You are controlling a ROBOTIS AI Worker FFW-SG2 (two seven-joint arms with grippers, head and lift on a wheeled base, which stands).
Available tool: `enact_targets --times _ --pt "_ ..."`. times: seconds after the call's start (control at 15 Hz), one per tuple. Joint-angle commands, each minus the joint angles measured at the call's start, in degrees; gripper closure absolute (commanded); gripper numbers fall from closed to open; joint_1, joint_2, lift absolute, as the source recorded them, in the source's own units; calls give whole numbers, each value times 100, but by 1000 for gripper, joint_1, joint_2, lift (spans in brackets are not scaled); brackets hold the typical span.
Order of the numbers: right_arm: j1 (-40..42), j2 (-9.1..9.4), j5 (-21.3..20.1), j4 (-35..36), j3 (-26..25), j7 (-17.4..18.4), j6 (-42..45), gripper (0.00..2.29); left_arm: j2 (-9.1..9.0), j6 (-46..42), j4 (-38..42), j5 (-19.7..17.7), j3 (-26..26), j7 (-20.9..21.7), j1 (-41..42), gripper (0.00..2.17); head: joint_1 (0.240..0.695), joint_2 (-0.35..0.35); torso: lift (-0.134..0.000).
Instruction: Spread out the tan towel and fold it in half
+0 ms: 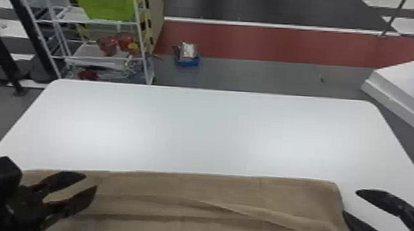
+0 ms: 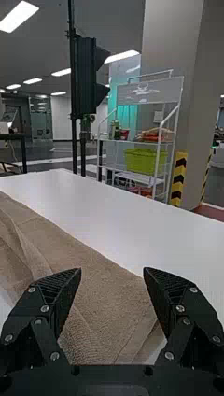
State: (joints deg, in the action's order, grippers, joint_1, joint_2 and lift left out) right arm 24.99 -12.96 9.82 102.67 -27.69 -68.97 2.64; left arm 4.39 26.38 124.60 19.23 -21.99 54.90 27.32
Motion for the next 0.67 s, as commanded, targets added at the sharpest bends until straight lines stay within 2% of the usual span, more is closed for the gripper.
enact_targets --times 0.0,0.13,0.2,0.27,0.4,0.6 --pt "-21 -5 -24 -54 0 7 4 454 115 839 56 380 177 302 -209 812 695 3 -123" --pt "-64 -14 -33 -169 9 -2 21 454 115 1190 170 635 274 530 -315 734 695 -3 -123" --pt "-91 -40 -33 -230 0 -2 21 454 124 1384 223 652 318 653 -359 495 695 -5 -123" --pt "-100 -40 -33 -256 0 7 21 454 142 1630 258 670 327 767 -420 363 695 -7 -123" --pt "-108 -66 -33 -309 0 7 39 454 159 1788 275 705 336 820 -517 316 695 -20 -123" --pt "-108 -101 -24 -415 9 -2 144 454 300 2228 214 960 547 1216 -868 316 695 -25 -123"
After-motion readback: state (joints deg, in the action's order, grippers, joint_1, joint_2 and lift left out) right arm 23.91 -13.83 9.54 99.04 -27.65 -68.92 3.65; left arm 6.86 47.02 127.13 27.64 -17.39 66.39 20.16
